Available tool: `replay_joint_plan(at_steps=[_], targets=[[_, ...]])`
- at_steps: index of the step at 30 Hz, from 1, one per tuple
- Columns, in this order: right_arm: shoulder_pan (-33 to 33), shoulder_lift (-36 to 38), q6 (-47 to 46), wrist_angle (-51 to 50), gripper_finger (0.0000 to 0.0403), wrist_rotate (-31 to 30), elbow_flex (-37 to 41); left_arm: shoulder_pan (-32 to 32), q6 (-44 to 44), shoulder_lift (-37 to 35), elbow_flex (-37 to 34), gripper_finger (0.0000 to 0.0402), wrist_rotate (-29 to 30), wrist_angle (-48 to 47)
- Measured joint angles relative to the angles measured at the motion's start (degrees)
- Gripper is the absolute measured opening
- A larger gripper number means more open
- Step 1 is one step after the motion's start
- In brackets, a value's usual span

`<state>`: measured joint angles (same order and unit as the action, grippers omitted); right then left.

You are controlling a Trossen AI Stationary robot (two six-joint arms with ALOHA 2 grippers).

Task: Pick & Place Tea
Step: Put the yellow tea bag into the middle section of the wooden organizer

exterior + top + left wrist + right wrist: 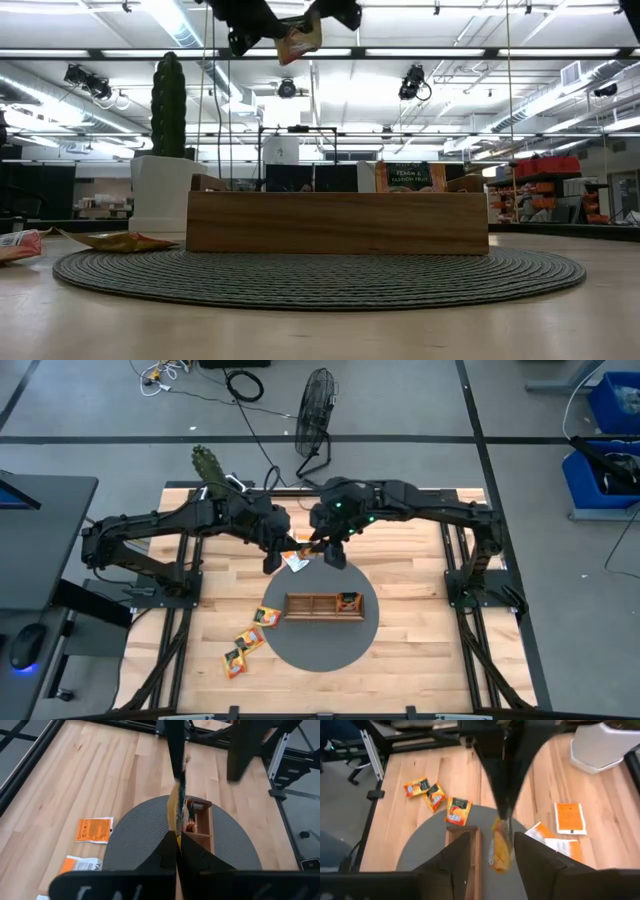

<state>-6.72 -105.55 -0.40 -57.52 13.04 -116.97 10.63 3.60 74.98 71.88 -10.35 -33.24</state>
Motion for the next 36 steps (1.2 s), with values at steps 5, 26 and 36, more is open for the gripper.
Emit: replay_joint_plan(at_steps=[5, 26, 36], targets=[[0.2, -1.1, -0.4, -0.4, 0.0158, -0.5, 0.0, 0.0, 0.0, 0.0, 0.0, 0.0001, 0.0, -0.2], [-0.3, -1.2, -3.5, 0.4, 0.0092, -0.3, 0.0, 0.0, -0.4, 0.0, 0.0, 0.0001, 0.0, -1.3], [-0.5, -1.2, -3.8, 0.0, 0.0091, -0.3, 0.1, 0.0, -0.4, 0.0, 0.0, 0.0001, -1.3, -0.8]])
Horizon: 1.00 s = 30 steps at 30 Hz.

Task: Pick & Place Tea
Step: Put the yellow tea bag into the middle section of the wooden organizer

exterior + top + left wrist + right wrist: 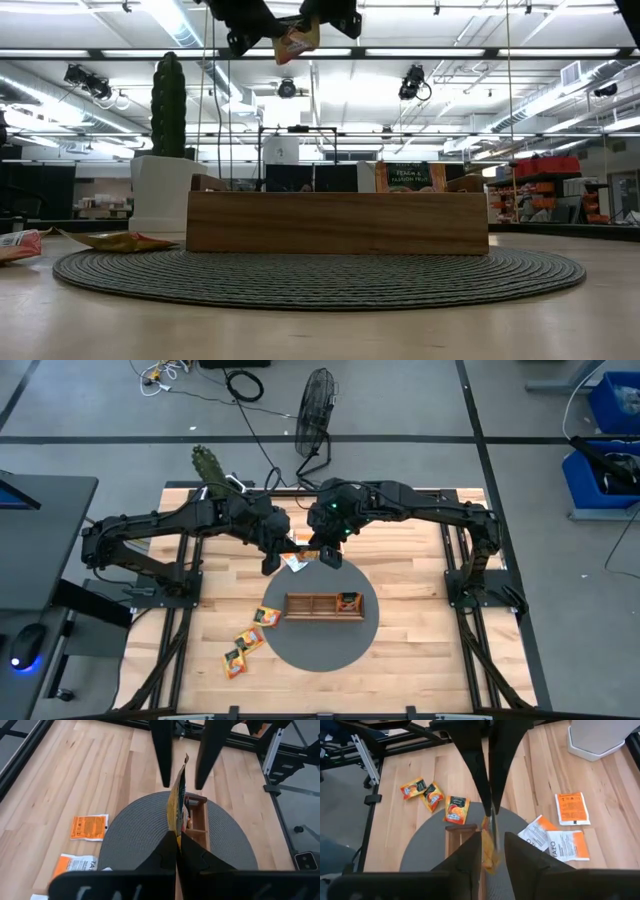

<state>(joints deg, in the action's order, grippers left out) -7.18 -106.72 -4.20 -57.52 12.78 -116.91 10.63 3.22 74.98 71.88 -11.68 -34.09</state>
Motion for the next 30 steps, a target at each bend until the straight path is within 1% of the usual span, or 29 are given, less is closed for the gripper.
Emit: replay_joint_plan(at_steps=[4, 7, 9, 12, 13, 18, 21, 24, 26, 30], targets=[[0.0, 0.0, 0.0, 0.0, 0.009, -0.2, 0.0, -0.8, -0.6, 0.0, 0.0, 0.0001, 0.0, 0.7], [0.0, 0.0, 0.2, -0.1, 0.0079, -0.1, 0.0, -1.5, -0.9, 0.0, 0.0, 0.0002, 0.0, 2.2], [0.0, 0.1, 0.5, -0.2, 0.006, 0.3, 0.0, -1.6, -0.9, 0.0, 0.0, 0.0002, 0.0, 2.6], [0.0, 0.1, 1.6, -0.3, 0.0015, 0.5, 0.0, -1.6, -0.9, 0.0, 0.0, 0.0002, 0.0, 2.6], [0.1, 0.1, 2.2, -0.3, 0.0009, 0.5, 0.0, -1.6, -0.9, 0.0, 0.0, 0.0002, 0.0, 2.6], [0.2, 0.1, 2.6, -0.5, 0.0003, 0.2, 0.0, -1.1, -0.2, 0.0, 0.0, 0.0008, 0.7, 2.7], [0.3, 0.6, 2.3, -1.1, 0.0002, -1.1, 0.1, -1.1, 0.5, 0.0, 0.0, 0.0024, 2.7, 2.6], [0.6, 1.7, 1.7, -1.1, 0.0002, -2.9, 0.1, -1.0, 0.8, -0.7, -0.1, 0.0046, 3.0, 2.5], [1.1, 2.8, 1.7, -0.1, 0.0001, -3.9, 0.1, -1.0, 1.3, -1.8, -0.2, 0.0059, 3.0, 4.4], [2.8, 4.5, 2.0, 0.3, 0.0001, -7.2, 0.1, -1.1, 1.4, -4.5, -0.3, 0.0074, 3.6, 6.0]])
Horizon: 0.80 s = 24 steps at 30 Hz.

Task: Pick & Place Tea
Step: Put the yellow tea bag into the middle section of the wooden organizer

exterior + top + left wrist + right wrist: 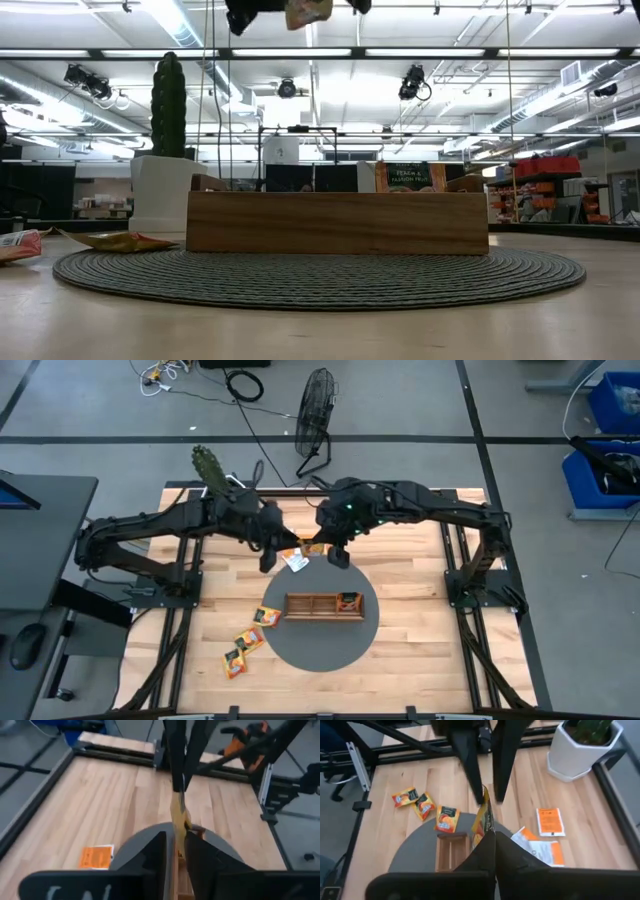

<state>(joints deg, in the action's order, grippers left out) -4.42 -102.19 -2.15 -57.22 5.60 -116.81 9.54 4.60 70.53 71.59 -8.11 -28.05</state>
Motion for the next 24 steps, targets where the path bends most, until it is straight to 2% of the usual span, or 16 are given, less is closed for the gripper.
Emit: replay_joint_plan(at_steps=[4, 9, 16, 19, 24], targets=[[2.0, 0.8, 0.9, 0.1, 0.0001, -3.3, 0.0, 0.0, 0.5, -2.9, -0.8, 0.0077, 1.4, 3.3], [4.6, 1.7, 1.1, 2.8, 0.0, -6.0, 0.0, -0.6, 3.9, -10.6, -8.0, 0.0073, 1.8, 12.6], [7.6, 1.9, 1.7, 3.9, 0.0, -9.3, 0.0, -0.6, 9.1, -23.1, -20.4, 0.0069, 6.7, 16.7], [8.1, 1.8, 2.2, 5.2, 0.0, -11.1, 0.6, -0.4, 10.9, -27.9, -23.6, 0.0069, 9.5, 17.2], [8.4, 2.1, 0.8, 9.9, 0.0, -10.1, 5.3, 0.0, 11.5, -33.2, -25.3, 0.0069, 12.2, 16.9]])
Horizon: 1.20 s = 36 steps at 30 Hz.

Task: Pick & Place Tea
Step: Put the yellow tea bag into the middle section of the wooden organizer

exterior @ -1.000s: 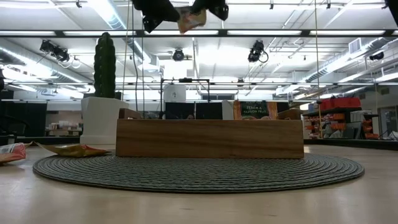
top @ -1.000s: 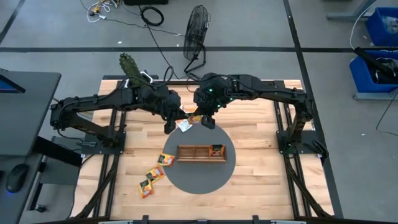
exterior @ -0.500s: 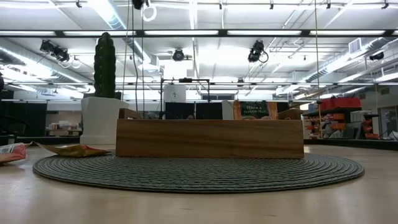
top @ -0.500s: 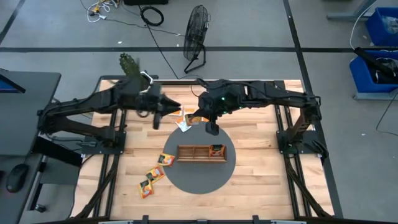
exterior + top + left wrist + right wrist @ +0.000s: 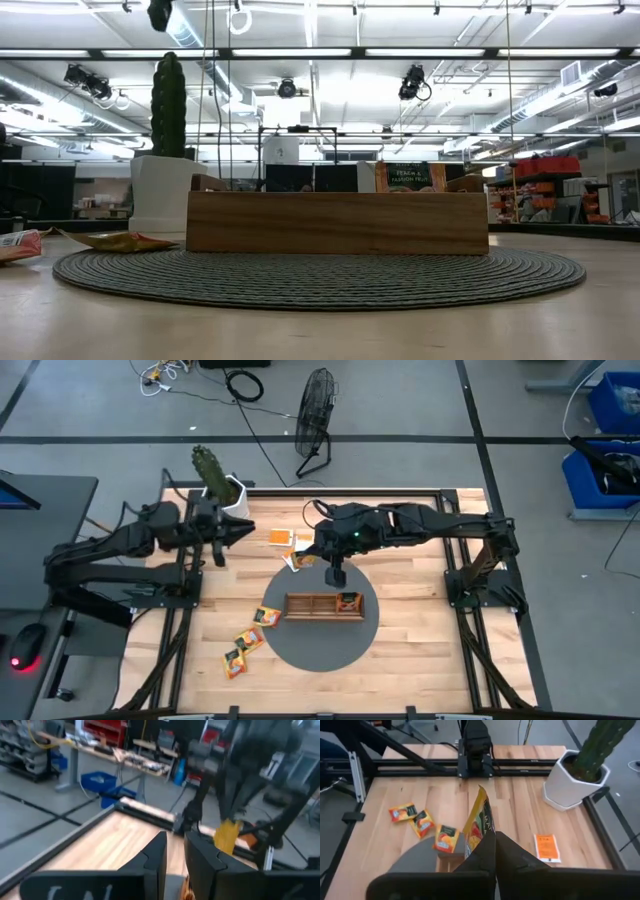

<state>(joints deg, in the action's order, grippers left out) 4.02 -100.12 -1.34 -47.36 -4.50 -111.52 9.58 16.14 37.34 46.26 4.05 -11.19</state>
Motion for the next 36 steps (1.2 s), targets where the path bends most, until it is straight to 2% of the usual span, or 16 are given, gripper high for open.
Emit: replay_joint_plan(at_steps=[3, 8, 15, 20, 23, 28, 31, 36], targets=[[1.1, 0.3, -1.3, 4.3, 0.0, -0.2, 4.0, 0.0, -0.3, -1.9, 0.0, 0.0069, 0.3, 0.2], [2.8, 1.1, -4.2, 9.5, 0.0, -4.0, 11.9, 0.0, -0.3, -3.4, 0.0, 0.0069, 0.6, -0.5], [5.2, 3.0, -10.1, 17.4, 0.0, -8.1, 23.8, 0.0, -0.2, -3.4, 0.0, 0.0069, 0.6, -2.2], [7.3, 5.2, -14.8, 22.3, 0.0, -13.8, 33.4, 0.0, -0.1, -3.3, 0.0, 0.0069, 0.6, -2.7], [8.0, 5.5, -16.3, 25.5, 0.0, -14.6, 37.6, 0.0, 0.0, -3.2, 0.0, 0.0069, 0.6, -2.8], [9.9, 5.6, -19.5, 29.1, 0.0, -17.0, 42.9, 0.0, 1.3, -3.3, 0.0, 0.0069, 0.6, -2.9], [11.2, 5.6, -19.0, 31.3, 0.0, -19.5, 45.0, 0.0, 1.3, -3.3, 0.0, 0.0069, 0.7, -2.9], [12.1, 4.7, -16.3, 32.6, 0.0, -20.2, 47.7, 0.0, 1.8, -3.2, 0.0, 0.0069, 0.8, -2.9]])
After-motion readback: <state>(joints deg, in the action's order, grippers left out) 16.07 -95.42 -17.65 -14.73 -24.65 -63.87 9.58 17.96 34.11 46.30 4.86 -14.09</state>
